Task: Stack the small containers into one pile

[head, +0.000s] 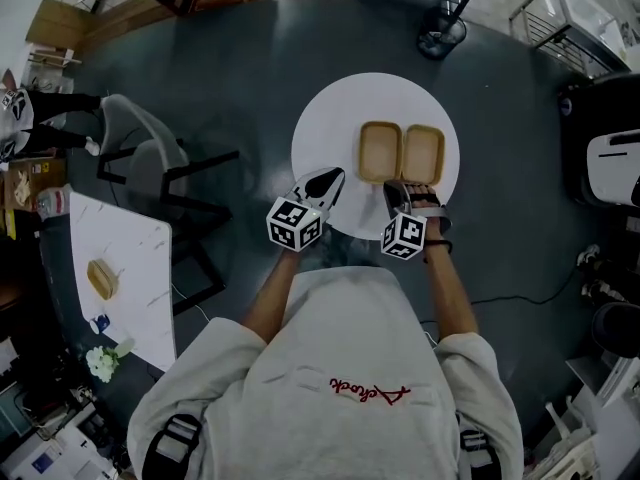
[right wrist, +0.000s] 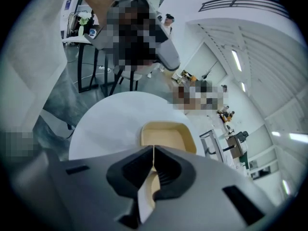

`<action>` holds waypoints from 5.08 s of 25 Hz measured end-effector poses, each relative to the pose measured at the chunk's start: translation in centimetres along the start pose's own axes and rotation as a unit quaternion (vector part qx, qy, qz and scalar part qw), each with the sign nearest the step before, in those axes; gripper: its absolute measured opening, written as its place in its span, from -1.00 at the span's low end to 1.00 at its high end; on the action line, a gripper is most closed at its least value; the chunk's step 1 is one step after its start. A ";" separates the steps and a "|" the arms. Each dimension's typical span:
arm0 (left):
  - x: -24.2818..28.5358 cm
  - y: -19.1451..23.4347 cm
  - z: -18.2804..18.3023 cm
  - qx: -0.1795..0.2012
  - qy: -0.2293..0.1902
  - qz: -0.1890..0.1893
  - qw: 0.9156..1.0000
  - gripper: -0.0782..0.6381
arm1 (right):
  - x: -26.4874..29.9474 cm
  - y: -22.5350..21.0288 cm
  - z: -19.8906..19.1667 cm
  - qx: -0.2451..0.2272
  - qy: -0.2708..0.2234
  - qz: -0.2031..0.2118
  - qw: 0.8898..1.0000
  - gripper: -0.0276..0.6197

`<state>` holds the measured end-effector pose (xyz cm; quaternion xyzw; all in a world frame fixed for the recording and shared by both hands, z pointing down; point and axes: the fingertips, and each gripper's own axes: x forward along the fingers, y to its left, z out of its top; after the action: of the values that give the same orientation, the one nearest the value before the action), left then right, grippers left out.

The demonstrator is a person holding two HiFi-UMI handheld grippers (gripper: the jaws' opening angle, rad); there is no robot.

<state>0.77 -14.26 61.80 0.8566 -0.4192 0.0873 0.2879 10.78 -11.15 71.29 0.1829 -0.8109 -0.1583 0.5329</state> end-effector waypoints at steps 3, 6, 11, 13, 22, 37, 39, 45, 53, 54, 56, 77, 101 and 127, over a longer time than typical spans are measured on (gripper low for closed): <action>0.9 -1.0 0.0 0.006 0.005 -0.012 1.000 -0.72 | -0.6 -0.3 -1.4 0.012 0.011 -0.009 1.000 -0.84; 1.9 -1.9 -0.2 0.009 0.012 -0.025 1.000 -0.72 | -1.2 -0.4 -3.2 0.025 0.025 -0.014 0.999 -0.84; 4.2 -3.6 -0.5 0.015 0.025 -0.047 0.998 -0.72 | -2.2 -0.7 -6.5 0.049 0.049 -0.022 0.997 -0.84; 5.1 -4.2 -0.6 0.017 0.031 -0.055 0.998 -0.72 | -2.4 -0.7 -7.7 0.057 0.056 -0.023 0.997 -0.84; 7.2 -5.5 -0.7 0.019 0.044 -0.069 0.996 -0.72 | -2.5 -0.4 -10.5 0.071 0.074 -0.007 0.995 -0.83; 7.3 -3.4 -2.4 -0.002 0.059 -0.050 0.997 -0.72 | 0.5 -0.1 -12.2 0.053 0.093 0.030 0.994 -0.56; 7.4 -3.1 -2.8 -0.004 0.062 -0.049 0.997 -0.72 | 1.0 0.0 -12.2 0.051 0.092 0.034 0.994 -0.56; 7.3 -2.6 -3.2 -0.008 0.065 -0.047 0.997 -0.72 | 1.8 -0.1 -12.3 0.040 0.094 0.032 0.994 -0.76; 6.5 -2.2 -3.2 -0.009 0.062 -0.040 0.997 -0.72 | 1.8 -0.7 -12.4 0.036 0.102 0.020 0.994 -0.82; 6.4 -2.2 -3.2 -0.008 0.061 -0.039 0.997 -0.72 | 1.8 -0.6 -12.4 0.034 0.103 0.018 0.994 -0.82; 6.1 -2.2 -3.2 -0.006 0.060 -0.039 0.997 -0.72 | 1.6 -0.6 -12.4 0.032 0.105 0.011 0.994 -0.82; 3.9 -5.6 1.4 0.031 0.000 -0.050 0.998 -0.72 | -3.9 -3.5 -9.5 0.002 0.097 -0.062 0.993 -0.82; -4.5 0.0 2.2 0.006 -0.057 0.041 0.998 -0.72 | -0.1 -1.4 1.1 -0.065 0.034 -0.018 0.997 -0.82; -3.0 1.7 0.3 -0.022 -0.034 0.040 0.998 -0.72 | 2.6 1.3 -0.1 -0.041 0.040 0.041 0.997 -0.82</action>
<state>-2.48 -13.27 61.15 0.8354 -0.4640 0.0606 0.2885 9.75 -11.27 74.03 0.1332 -0.7884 -0.1622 0.5783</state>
